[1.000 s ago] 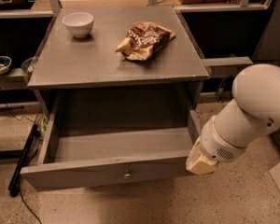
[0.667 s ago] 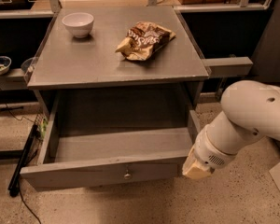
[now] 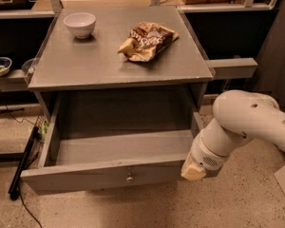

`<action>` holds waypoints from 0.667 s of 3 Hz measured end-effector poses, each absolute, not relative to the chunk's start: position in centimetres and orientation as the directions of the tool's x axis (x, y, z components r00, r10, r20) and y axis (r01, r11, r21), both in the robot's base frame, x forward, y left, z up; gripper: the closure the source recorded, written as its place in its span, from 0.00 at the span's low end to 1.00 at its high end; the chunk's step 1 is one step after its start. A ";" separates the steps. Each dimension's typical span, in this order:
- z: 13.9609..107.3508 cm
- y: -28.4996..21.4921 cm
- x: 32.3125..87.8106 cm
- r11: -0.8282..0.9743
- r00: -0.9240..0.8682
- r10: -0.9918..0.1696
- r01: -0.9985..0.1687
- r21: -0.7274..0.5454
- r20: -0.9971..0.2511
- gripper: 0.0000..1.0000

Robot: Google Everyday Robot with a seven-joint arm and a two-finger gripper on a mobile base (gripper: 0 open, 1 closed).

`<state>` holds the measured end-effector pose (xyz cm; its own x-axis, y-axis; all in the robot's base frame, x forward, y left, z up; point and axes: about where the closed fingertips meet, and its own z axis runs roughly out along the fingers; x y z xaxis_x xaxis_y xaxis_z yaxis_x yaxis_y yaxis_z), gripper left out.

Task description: Close top drawer

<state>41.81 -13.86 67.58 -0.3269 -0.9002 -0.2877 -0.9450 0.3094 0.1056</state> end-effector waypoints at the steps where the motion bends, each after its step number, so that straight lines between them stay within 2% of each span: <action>1: 67.0 -13.7 42.9 0.316 -0.332 -0.898 -0.943 0.100 -0.288 1.00; 2: 67.0 -13.7 42.9 0.316 -0.332 -0.898 -0.943 0.100 -0.288 0.81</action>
Offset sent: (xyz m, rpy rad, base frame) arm 0.0094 0.0016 -0.0052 -0.0013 -0.0044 -0.0064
